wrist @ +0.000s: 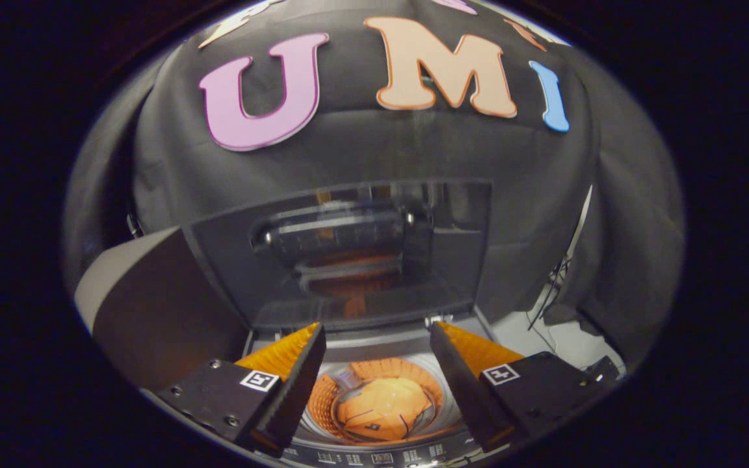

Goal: Put the clothes into the washing machine and then close the washing machine lid.

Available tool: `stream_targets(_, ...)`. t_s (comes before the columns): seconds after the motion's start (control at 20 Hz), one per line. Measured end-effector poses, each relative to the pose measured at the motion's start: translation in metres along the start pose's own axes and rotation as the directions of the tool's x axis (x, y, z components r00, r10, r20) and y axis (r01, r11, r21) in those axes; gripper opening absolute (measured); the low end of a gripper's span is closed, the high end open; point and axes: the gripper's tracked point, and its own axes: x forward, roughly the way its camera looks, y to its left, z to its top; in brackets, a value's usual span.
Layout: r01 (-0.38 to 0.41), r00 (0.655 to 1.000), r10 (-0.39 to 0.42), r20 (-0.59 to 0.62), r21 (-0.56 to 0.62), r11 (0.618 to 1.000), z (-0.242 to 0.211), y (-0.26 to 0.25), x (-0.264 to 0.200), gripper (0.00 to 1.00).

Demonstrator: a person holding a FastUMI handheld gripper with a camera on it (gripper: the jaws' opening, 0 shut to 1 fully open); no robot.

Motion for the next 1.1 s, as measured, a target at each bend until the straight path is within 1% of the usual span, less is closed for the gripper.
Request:
stream_targets(0.15, -0.025, 0.995, 0.021, 0.097, 0.042, 0.999, 0.052, 0.015, 0.013, 0.97)
stream_targets(0.3, -0.032, 0.982, 0.024, 0.186, 0.037, 0.999, 0.103, 0.031, 0.029, 0.97)
stream_targets(0.45, -0.015, 0.972, 0.030, 0.232, -0.067, 0.998, 0.125, 0.052, 0.050, 0.96)
stream_targets(0.55, -0.014, 0.968, 0.033, 0.248, -0.079, 0.997, 0.131, 0.058, 0.067, 0.97)
stream_targets(0.7, -0.017, 0.975, 0.027, 0.219, -0.046, 0.999, 0.121, 0.062, 0.086, 0.97)
stream_targets(0.8, 0.001, 0.977, 0.005, 0.213, -0.028, 1.000, 0.115, 0.063, 0.098, 0.97)
stream_targets(0.85, 0.033, 0.969, -0.020, 0.248, -0.048, 0.998, 0.119, 0.057, 0.101, 0.97)
stream_targets(0.9, 0.058, 0.966, -0.035, 0.255, -0.085, 0.995, 0.116, 0.054, 0.103, 0.96)
stream_targets(0.95, 0.059, 0.959, -0.035, 0.281, -0.079, 0.995, 0.117, 0.054, 0.102, 0.94)
stream_targets(1.0, 0.052, 0.953, -0.030, 0.300, -0.064, 0.997, 0.120, 0.056, 0.102, 0.95)
stream_targets(1.1, 0.051, 0.954, -0.028, 0.299, -0.068, 0.996, 0.116, 0.055, 0.100, 0.96)
